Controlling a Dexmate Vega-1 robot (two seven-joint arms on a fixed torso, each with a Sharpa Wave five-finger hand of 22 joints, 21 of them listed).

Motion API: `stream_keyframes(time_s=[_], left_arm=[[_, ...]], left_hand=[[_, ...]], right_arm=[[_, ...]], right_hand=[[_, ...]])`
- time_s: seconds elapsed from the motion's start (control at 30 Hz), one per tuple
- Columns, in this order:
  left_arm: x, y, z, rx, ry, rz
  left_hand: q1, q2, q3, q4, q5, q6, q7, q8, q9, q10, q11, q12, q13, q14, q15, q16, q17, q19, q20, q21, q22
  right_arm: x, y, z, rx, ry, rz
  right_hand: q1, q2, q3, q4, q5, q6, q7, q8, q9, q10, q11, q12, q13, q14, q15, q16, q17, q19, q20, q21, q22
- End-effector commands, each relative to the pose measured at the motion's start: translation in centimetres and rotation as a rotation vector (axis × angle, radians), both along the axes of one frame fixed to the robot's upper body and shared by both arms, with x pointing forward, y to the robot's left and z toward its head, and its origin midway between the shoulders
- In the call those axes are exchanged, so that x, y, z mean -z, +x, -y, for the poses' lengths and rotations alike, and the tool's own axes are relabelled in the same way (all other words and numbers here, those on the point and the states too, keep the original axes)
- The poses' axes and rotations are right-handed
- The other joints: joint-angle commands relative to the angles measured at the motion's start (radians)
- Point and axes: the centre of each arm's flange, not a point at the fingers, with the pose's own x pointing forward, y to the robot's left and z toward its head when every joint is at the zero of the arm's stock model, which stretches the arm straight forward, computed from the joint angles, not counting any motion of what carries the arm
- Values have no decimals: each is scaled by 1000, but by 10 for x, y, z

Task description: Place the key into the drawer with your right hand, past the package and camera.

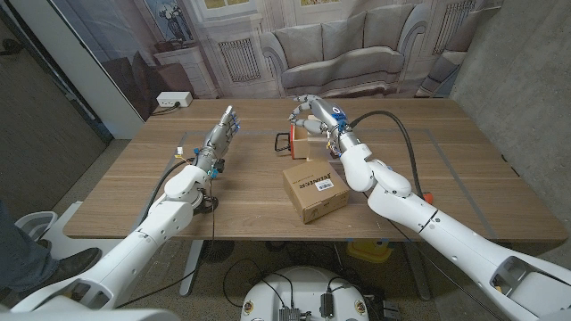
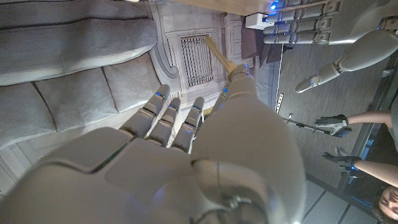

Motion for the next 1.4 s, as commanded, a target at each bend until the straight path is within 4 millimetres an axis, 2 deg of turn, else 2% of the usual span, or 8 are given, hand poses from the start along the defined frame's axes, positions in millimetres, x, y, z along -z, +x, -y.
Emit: stream_keyframes(time_s=[0.03, 0.33, 0.47, 0.63, 1.4], left_arm=[[2, 2, -2, 4, -10, 2], [4, 1, -7, -4, -20, -3], [4, -1, -5, -3, 0, -4], [5, -5, -9, -12, -10, 1], [16, -12, -17, -14, -21, -3]], left_hand=[[8, 5, -7, 2, -2, -1, 6, -4, 2, -6, -1, -1, 4, -9, 6, -2, 3, -10, -1, -4, 3], [9, 6, -8, 2, -2, 0, 8, -4, 2, -6, 0, -1, 4, -13, 8, -4, 3, -12, -1, -5, 3], [9, 6, -9, 2, -2, 1, 8, -4, 2, -6, 1, -1, 4, -14, 8, -3, 3, -13, -1, -5, 3], [9, 6, -10, 2, -2, 0, 8, -4, 2, -7, 0, -1, 4, -14, 8, -3, 3, -14, -1, -5, 3], [11, 8, -13, 2, -3, -1, 8, -5, 2, -8, 4, -2, 4, -15, 10, -3, 3, -17, -2, -6, 3]], right_arm=[[-5, 26, -4, 34, 14, -42], [-6, 47, -3, 69, 33, -74], [-4, 58, -3, 82, 46, -98], [-3, 63, -4, 95, 49, -109], [5, 87, -10, 130, 65, -161]], right_hand=[[-1, 3, -13, -1, 3, 6, -11, -3, -6, -14, 4, -5, 2, -15, -97, -2, 2, -11, -95, -7, 3], [-3, 4, -19, 2, 5, 14, -17, -7, -14, -29, 2, -9, 2, -38, -97, -3, 3, -33, -94, -14, 3], [-4, 6, -22, 5, 6, 15, -18, -10, -16, -50, -20, -15, 3, -45, -98, -1, 4, -38, -93, -15, 3], [-4, 7, -24, 6, 7, 18, -20, -13, -20, -58, -34, -16, 3, -49, -103, 0, 4, -39, -91, -14, 3], [-1, 7, -36, 9, 10, 22, -27, -24, -31, -73, -33, -11, 5, -62, -103, 4, 6, -47, -86, -13, 3]])
